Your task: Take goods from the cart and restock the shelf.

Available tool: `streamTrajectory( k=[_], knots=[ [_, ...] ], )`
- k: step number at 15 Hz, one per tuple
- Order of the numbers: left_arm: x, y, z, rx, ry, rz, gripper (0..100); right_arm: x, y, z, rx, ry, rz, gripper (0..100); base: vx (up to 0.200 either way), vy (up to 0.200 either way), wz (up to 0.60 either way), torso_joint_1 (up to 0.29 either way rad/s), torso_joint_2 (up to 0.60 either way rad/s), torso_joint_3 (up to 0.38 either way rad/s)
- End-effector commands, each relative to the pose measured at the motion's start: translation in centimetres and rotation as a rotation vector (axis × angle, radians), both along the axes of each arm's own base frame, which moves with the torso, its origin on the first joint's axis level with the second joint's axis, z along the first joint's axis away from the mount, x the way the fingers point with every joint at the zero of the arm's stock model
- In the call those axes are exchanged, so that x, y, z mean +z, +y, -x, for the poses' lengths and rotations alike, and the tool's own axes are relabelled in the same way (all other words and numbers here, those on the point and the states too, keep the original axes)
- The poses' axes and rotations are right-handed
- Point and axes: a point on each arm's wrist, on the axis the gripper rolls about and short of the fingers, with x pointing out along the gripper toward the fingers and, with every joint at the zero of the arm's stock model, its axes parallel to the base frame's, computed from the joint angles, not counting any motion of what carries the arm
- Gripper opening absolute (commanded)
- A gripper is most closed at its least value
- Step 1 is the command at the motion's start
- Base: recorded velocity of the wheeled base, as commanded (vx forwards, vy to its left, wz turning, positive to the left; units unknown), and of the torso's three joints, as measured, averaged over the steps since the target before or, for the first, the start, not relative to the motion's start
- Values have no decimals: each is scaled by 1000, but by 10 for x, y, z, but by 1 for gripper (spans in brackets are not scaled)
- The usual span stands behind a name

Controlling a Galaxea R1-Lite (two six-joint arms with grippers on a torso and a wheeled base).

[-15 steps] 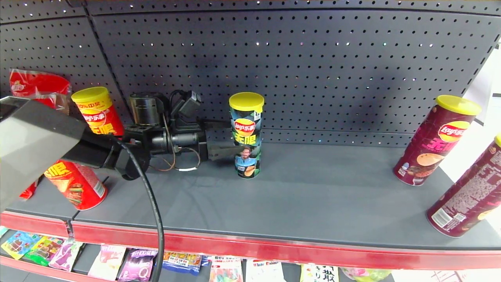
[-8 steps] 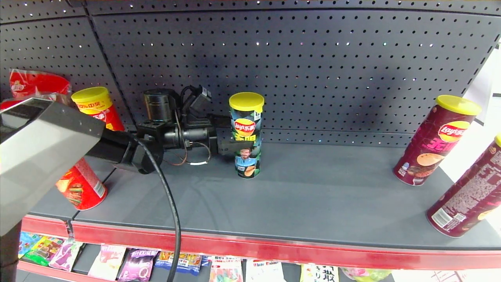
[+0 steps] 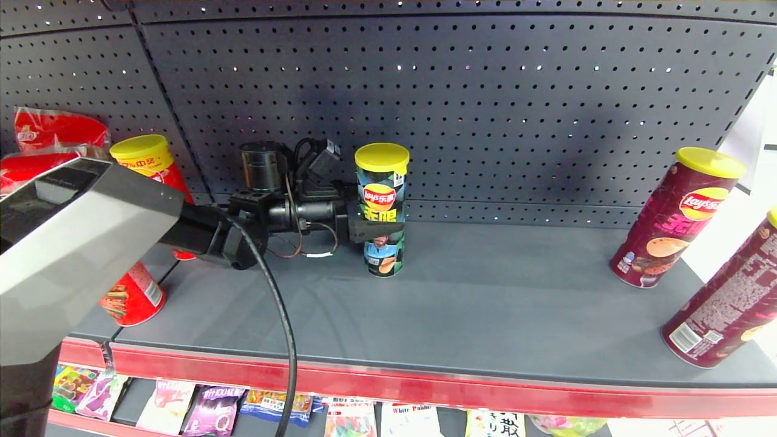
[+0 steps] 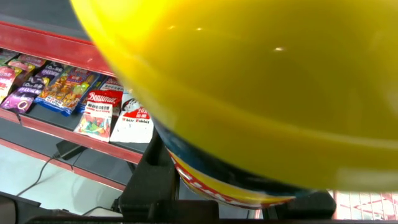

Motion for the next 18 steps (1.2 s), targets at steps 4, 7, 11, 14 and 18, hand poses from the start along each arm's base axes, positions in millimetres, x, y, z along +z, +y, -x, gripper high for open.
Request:
streamTrajectory(
  k=[4,7,11,14,18],
  knots=[
    [0,-2,1,3,11,4,0,0,0,0,2,0,1,0,0,0,0,0,0,0],
    [-2,-2,1,11,15,1,0,0,0,0,2,0,1,0,0,0,0,0,0,0],
    [0,-1,4,3,-18,12,0,0,0,0,2,0,1,0,0,0,0,0,0,0],
    [-1,5,23,2,8,4,0,0,0,0,2,0,1,0,0,0,0,0,0,0],
    [12,16,63,2,39,-9,0,0,0,0,2,0,1,0,0,0,0,0,0,0]
  ],
)
